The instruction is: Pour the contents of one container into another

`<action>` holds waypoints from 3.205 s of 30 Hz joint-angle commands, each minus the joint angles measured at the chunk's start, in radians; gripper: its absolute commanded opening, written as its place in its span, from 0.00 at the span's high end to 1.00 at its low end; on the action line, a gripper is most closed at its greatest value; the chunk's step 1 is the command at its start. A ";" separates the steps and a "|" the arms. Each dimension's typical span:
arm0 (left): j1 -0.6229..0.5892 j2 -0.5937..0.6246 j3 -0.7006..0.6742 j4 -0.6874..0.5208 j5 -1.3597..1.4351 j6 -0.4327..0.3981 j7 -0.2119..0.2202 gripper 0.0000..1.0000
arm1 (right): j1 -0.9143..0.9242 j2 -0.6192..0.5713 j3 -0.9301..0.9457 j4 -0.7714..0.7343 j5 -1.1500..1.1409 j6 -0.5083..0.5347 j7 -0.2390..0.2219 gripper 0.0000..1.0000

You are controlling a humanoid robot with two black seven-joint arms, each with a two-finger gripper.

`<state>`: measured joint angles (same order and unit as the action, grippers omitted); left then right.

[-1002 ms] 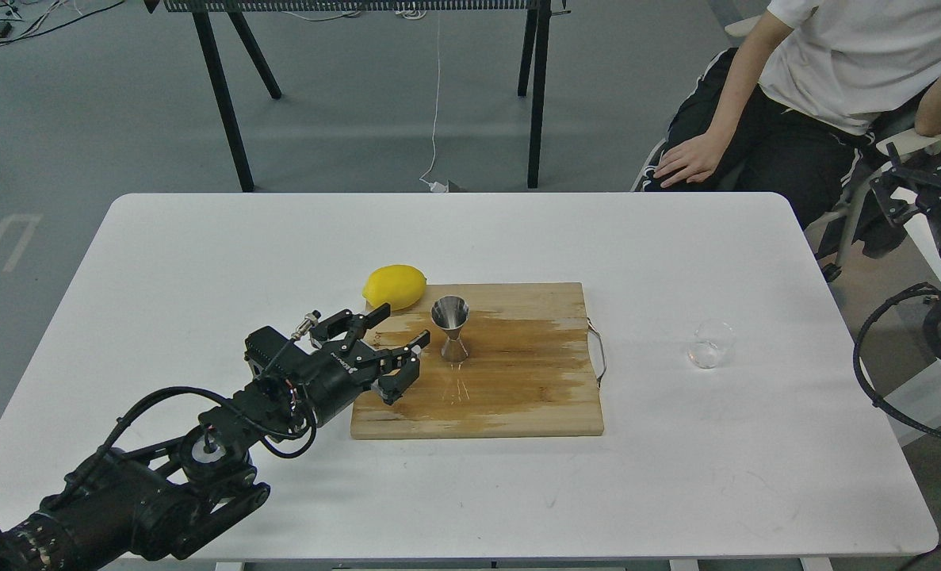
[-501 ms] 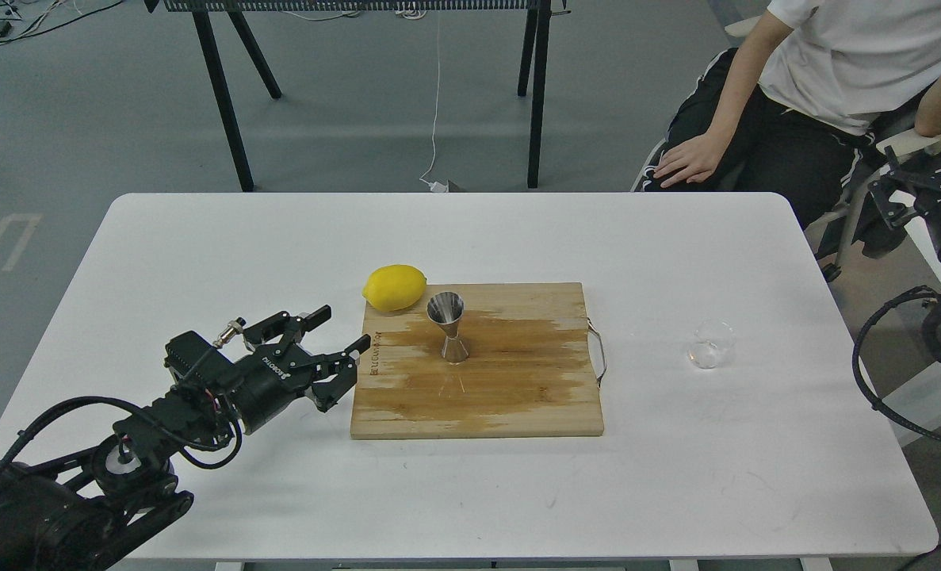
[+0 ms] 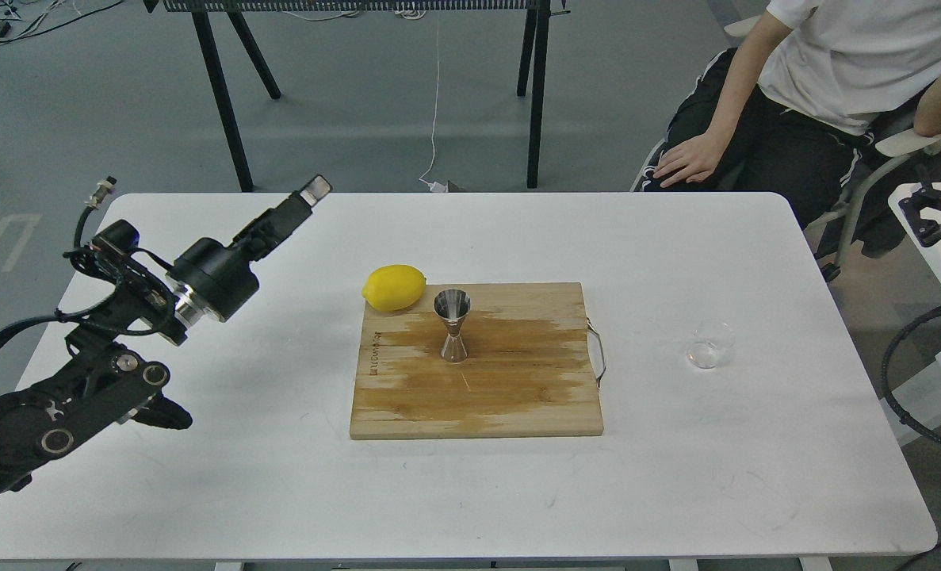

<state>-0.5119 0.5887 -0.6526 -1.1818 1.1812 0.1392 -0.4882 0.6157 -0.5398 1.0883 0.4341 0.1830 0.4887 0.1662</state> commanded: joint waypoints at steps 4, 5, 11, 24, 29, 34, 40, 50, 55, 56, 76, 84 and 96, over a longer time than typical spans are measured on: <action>0.000 -0.001 -0.219 0.086 -0.553 -0.338 -0.001 0.00 | -0.047 -0.006 0.001 -0.003 0.006 0.000 -0.048 0.00; 0.000 -0.001 -0.225 0.120 -0.627 -0.377 -0.001 0.00 | -0.056 -0.005 0.002 0.000 0.018 0.000 -0.056 0.00; -0.042 -0.033 -0.225 0.350 -0.926 -0.522 -0.001 0.00 | -0.175 -0.002 0.002 0.098 0.222 0.000 -0.074 0.00; -0.048 -0.162 -0.222 0.421 -1.247 -0.628 0.013 0.00 | -0.603 -0.005 -0.004 0.586 0.342 0.000 -0.077 0.01; -0.034 -0.178 -0.223 0.413 -1.282 -0.628 0.026 0.00 | -0.712 0.010 -0.004 0.788 0.349 0.000 -0.077 0.00; -0.022 -0.161 -0.223 0.422 -1.282 -0.628 0.022 0.00 | -0.711 0.078 -0.008 0.795 0.346 -0.087 -0.079 0.00; -0.011 -0.113 -0.226 0.415 -1.284 -0.628 0.022 0.00 | -0.699 0.116 -0.007 0.758 0.345 -0.170 -0.080 0.00; -0.013 -0.096 -0.217 0.410 -1.284 -0.628 0.025 0.00 | -0.604 0.218 0.010 0.697 0.345 -0.343 -0.175 0.00; -0.013 -0.079 -0.213 0.410 -1.282 -0.628 0.026 0.00 | -0.496 0.274 0.008 0.577 0.346 -0.470 -0.211 0.00; -0.014 -0.076 -0.211 0.410 -1.279 -0.628 0.028 0.00 | -0.493 0.300 0.010 0.565 0.345 -0.464 -0.218 0.00; -0.025 -0.041 -0.213 0.409 -1.278 -0.628 0.026 0.00 | -0.479 0.314 0.076 0.535 0.345 -0.453 -0.220 0.00; -0.023 -0.038 -0.211 0.409 -1.278 -0.628 0.026 0.00 | -0.421 0.320 0.076 0.439 0.343 -0.447 -0.218 0.02; -0.028 -0.041 -0.213 0.409 -1.278 -0.628 0.026 0.00 | -0.357 0.345 0.053 0.384 0.340 -0.391 -0.223 0.17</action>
<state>-0.5367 0.5489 -0.8637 -0.7733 -0.0966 -0.4886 -0.4622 0.2484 -0.2041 1.1474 0.8211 0.5252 0.0950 -0.0560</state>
